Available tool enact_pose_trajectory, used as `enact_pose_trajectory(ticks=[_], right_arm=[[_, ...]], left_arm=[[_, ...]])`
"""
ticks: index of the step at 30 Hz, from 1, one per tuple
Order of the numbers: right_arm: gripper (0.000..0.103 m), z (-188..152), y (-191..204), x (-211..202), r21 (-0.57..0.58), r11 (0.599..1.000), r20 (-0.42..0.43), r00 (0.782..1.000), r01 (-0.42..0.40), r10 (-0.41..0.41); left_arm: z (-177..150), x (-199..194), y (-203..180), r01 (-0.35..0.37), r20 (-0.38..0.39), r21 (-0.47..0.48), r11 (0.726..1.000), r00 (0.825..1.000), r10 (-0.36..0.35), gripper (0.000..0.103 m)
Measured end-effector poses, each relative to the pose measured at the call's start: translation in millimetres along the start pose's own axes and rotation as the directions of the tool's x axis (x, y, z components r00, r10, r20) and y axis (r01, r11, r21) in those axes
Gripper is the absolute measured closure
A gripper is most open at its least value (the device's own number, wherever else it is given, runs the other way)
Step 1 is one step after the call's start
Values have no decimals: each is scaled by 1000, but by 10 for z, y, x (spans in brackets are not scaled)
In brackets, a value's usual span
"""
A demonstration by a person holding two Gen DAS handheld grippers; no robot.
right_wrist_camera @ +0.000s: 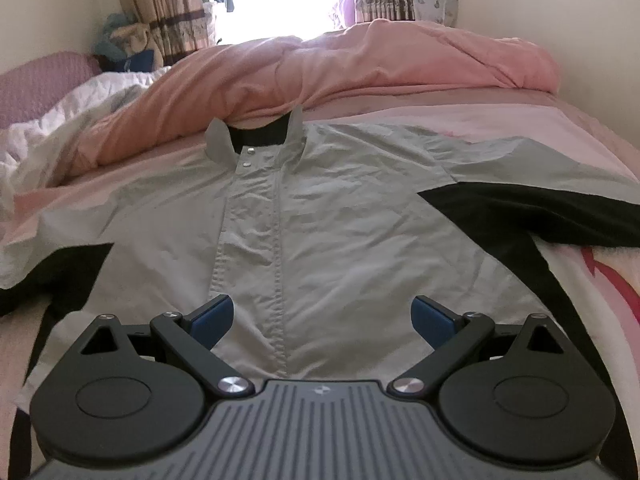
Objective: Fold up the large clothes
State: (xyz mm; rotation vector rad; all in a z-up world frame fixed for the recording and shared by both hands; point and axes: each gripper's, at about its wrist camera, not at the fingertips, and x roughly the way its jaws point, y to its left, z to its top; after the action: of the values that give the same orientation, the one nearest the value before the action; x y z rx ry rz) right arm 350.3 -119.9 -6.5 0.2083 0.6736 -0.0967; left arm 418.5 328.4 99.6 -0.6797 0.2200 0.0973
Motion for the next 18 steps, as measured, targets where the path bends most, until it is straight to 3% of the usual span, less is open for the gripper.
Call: enact_pose_trajectory(ticks=[2, 4, 7, 8, 10, 11, 12, 13, 14, 16, 18], right_arm=[[0, -4, -66, -53, 9, 1000, 8, 1000, -4, 4], [0, -9, -159, -118, 19, 1000, 17, 1000, -1, 1], [0, -14, -337, -217, 43, 999, 27, 999, 21, -22], [0, -15, -399, -250, 52, 998, 30, 999, 33, -34], [0, -13, -536, -305, 74, 996, 35, 998, 56, -59], [0, -5, -595, -323, 86, 994, 38, 997, 62, -66], [0, 5, -650, -329, 98, 993, 42, 997, 59, -63], [0, 23, -713, -322, 115, 992, 46, 998, 47, -53], [0, 41, -770, -297, 133, 991, 49, 998, 27, -34], [0, 80, -865, -196, 168, 985, 45, 999, -27, 20], [0, 144, -948, -12, 209, 970, 44, 993, -120, 114]], left_arm=[[-149, 87, -562, 106, -42, 72, 992, 994, -103, 103], [-372, 216, -1130, 228, -111, 115, 967, 970, -216, 103], [-851, 482, -1891, 382, -239, 151, 912, 909, -341, 102], [-1085, 601, -2149, 430, -296, 166, 887, 880, -372, 97], [-1469, 781, -2469, 469, -379, 173, 866, 843, -382, 61], [-1638, 853, -2576, 476, -421, 175, 862, 828, -371, 34], [-1776, 880, -2650, 476, -440, 189, 859, 823, -359, 32], [-1855, 878, -2689, 478, -446, 217, 851, 824, -349, 32], [-1891, 849, -2688, 470, -443, 269, 841, 836, -325, 32], [-1823, 791, -2566, 420, -408, 355, 835, 873, -266, 32], [-1627, 720, -2281, 322, -352, 429, 844, 920, -172, 30]])
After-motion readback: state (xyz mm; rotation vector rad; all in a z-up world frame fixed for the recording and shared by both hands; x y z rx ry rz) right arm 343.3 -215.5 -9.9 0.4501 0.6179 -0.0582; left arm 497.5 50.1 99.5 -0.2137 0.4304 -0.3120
